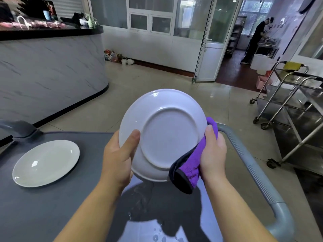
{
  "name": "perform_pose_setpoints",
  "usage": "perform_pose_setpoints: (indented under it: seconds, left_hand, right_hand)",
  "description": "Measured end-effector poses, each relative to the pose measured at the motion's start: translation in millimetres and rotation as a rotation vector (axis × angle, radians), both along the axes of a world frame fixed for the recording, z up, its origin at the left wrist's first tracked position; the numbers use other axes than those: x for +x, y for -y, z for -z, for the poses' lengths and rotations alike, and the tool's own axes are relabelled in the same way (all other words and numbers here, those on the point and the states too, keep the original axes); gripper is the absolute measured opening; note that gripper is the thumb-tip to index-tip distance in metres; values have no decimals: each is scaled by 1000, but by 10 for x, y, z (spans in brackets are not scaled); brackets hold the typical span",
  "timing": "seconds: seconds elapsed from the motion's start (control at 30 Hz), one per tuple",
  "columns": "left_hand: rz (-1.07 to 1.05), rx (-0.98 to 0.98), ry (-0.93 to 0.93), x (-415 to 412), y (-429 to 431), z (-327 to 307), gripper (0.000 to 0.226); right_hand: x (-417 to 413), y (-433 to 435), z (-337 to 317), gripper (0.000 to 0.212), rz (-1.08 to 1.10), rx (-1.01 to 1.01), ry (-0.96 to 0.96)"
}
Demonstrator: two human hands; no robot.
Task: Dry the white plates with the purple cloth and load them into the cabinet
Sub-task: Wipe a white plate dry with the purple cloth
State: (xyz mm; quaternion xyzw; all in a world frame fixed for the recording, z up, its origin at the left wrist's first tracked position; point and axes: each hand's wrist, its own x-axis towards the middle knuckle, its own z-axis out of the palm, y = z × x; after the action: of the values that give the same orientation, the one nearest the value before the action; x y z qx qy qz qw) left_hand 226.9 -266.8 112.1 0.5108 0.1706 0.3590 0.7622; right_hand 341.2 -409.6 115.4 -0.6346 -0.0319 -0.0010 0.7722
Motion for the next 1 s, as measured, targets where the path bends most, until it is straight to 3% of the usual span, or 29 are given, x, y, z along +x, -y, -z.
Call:
perform_pose_setpoints:
  seconds: [0.13,0.27,0.4,0.5,0.7,0.83,1.0]
  left_hand:
    - [-109,31,6,-24,37,-85,13]
    - [-175,103,-29,-45,81,-124,18]
    - [-184,126,-46,-15,149,-118,15]
    - [-185,121,-49,11,177,-127,4]
    - [-190,-3,-38,-2,55,-170,3]
    - [-211,-71,-2,-55,-67,-208,9]
    - [-198,-58,-13,-99,-78,-189,17]
  right_hand:
    - [-109,-41,125,29,104,-91,172]
    - [-154,-44,127,43,192,-287,561]
    - [-156,-162,128,49,126,-609,805]
    - [-209,-293,34,50,58,-623,859]
    - [-250,-264,42,45,-284,-638,1244]
    - [-227,-49,239,40,-426,-653,1329]
    - [-19,117,350,35,-280,-665,1168]
